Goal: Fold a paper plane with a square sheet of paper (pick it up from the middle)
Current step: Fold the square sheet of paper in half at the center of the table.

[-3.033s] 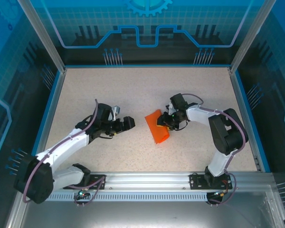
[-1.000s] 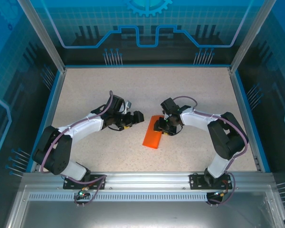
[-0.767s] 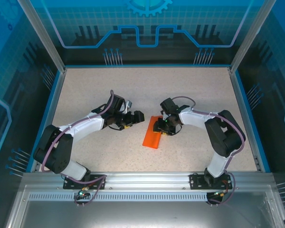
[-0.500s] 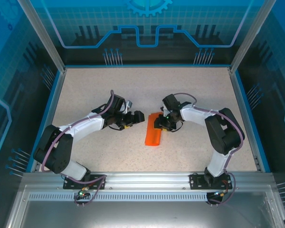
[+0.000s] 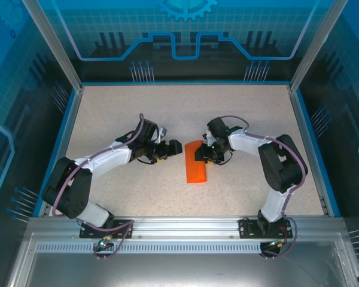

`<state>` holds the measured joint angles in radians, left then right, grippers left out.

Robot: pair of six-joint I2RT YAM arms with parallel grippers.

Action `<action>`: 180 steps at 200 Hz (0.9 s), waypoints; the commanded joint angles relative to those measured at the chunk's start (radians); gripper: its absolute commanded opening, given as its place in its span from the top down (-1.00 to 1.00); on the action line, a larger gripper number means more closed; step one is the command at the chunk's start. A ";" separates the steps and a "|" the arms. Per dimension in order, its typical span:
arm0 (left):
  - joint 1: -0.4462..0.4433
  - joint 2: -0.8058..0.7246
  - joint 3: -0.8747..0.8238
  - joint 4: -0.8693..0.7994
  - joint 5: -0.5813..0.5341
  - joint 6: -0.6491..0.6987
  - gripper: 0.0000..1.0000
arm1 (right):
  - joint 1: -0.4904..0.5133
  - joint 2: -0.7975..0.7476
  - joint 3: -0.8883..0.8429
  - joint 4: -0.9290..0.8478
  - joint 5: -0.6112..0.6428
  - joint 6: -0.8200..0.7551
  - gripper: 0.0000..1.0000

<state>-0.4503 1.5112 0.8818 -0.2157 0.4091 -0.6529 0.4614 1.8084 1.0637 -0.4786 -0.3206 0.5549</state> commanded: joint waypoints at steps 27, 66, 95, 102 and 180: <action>-0.020 0.009 0.043 -0.025 0.009 0.012 -0.85 | -0.021 -0.036 -0.007 -0.015 -0.088 -0.070 0.04; -0.033 0.018 0.051 -0.023 0.006 0.008 -0.85 | -0.021 0.003 -0.008 -0.020 -0.047 -0.038 0.10; -0.036 0.022 0.054 -0.028 0.002 0.008 -0.84 | -0.021 0.010 -0.033 0.058 -0.122 0.015 0.17; -0.036 0.023 0.056 -0.029 0.002 0.008 -0.85 | -0.021 0.007 -0.038 0.075 -0.137 0.031 0.17; -0.036 0.018 0.065 -0.043 -0.015 0.015 -0.85 | -0.004 -0.092 -0.113 0.285 -0.198 0.272 0.27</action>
<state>-0.4801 1.5249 0.9161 -0.2306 0.4076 -0.6525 0.4511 1.7832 0.9844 -0.3084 -0.4763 0.6964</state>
